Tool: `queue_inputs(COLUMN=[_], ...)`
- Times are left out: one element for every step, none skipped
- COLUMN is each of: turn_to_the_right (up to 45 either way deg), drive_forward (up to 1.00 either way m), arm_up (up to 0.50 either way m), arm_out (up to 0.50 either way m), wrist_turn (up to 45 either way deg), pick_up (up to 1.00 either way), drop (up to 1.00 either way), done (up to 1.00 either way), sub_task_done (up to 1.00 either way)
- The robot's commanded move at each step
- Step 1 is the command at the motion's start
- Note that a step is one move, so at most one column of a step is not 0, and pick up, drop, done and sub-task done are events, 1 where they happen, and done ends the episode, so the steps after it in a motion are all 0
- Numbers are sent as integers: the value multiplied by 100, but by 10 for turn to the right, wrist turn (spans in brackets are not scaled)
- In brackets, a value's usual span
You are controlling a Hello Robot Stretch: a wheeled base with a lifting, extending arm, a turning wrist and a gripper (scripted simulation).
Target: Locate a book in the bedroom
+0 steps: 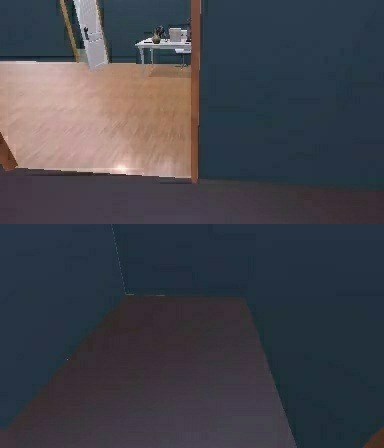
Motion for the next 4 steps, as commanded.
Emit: queue_inputs(turn_to_the_right=[450, 450, 60, 0], drive_forward=[0, 0, 0, 20], arm_up=[0, 0, 0, 0], arm_out=[0, 0, 0, 0], wrist_turn=[0, 0, 0, 0], pick_up=[0, 0, 0, 0], drop=[0, 0, 0, 0], done=[0, 0, 0, 0], sub_task_done=[0, 0, 0, 0])
